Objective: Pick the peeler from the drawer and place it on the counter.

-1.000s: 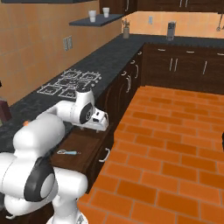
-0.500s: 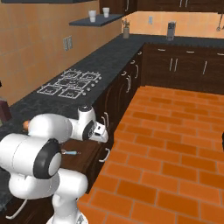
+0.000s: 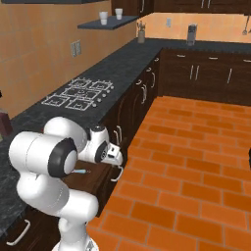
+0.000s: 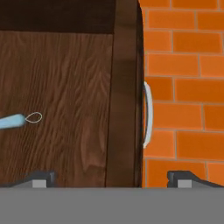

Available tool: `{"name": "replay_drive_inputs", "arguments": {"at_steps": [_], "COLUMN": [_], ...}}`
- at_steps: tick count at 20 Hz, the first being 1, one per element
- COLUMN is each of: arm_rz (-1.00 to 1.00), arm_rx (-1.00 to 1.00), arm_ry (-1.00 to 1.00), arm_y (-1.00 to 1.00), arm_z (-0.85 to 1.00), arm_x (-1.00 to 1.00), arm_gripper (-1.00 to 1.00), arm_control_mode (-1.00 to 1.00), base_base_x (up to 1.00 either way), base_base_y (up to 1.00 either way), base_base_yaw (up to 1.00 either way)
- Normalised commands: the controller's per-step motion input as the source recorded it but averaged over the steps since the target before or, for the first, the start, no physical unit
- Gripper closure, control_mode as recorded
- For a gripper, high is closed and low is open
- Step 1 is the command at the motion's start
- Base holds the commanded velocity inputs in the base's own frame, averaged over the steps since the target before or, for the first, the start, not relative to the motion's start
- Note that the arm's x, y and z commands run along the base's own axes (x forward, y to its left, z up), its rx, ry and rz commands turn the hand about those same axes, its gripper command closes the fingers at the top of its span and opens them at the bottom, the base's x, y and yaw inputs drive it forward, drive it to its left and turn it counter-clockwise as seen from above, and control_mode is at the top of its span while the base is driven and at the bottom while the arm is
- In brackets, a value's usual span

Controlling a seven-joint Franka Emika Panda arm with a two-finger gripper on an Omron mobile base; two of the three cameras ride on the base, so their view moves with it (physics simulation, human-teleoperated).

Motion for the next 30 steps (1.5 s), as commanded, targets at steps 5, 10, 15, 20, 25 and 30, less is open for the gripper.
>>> {"name": "replay_drive_inputs", "arguments": {"at_steps": [5, 10, 15, 20, 25, 30], "arm_rz": [0.0, 0.0, 0.0, 0.0, 0.0, -0.04], "arm_rx": [-0.03, -0.01, 0.0, 0.01, 0.02, 0.0], "arm_ry": [0.06, 0.08, 0.08, 0.01, 0.0, -0.06], "arm_y": [-0.34, -0.49, -0.82, -1.0, -0.96, 0.72], "arm_z": [-0.4, -0.28, -0.19, -0.01, 0.12, 0.93], "arm_x": [0.17, 0.12, 0.01, 0.0, 0.0, 0.2], "arm_gripper": [-1.0, -1.0, -1.0, -1.0, -1.0, -1.0], "arm_control_mode": [-1.0, -1.0, -1.0, -1.0, -1.0, -1.0], "base_base_x": [0.0, 0.0, 0.0, 0.0, 0.0, 0.0], "base_base_y": [0.0, 0.0, 0.0, 0.0, 0.0, 0.0], "base_base_yaw": [0.0, 0.0, 0.0, 0.0, 0.0, 0.0]}}
